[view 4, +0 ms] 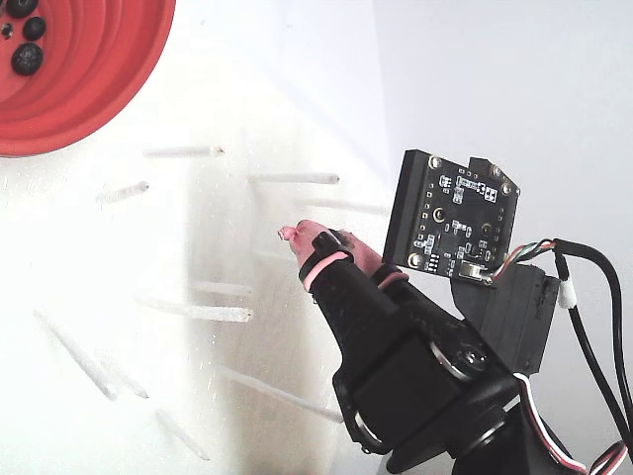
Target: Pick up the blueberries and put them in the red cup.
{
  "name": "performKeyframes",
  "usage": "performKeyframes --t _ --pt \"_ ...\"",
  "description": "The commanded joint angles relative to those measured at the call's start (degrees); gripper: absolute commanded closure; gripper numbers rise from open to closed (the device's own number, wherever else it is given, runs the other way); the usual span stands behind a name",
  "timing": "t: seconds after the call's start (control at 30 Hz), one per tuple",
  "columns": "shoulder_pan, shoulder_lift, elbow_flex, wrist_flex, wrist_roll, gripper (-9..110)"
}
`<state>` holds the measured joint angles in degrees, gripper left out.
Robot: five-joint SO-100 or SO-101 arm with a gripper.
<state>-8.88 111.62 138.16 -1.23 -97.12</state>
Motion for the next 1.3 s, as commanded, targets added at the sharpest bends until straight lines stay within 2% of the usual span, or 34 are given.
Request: performKeyframes --t 0.0,0.77,1.27 --pt "-2.3 6.8 -1.2 0.4 0.3 91" --pt "-13.2 1.2 -6.3 -0.4 2.4 91" --pt "-16.7 -8.5 -10.7 -7.6 2.2 91"
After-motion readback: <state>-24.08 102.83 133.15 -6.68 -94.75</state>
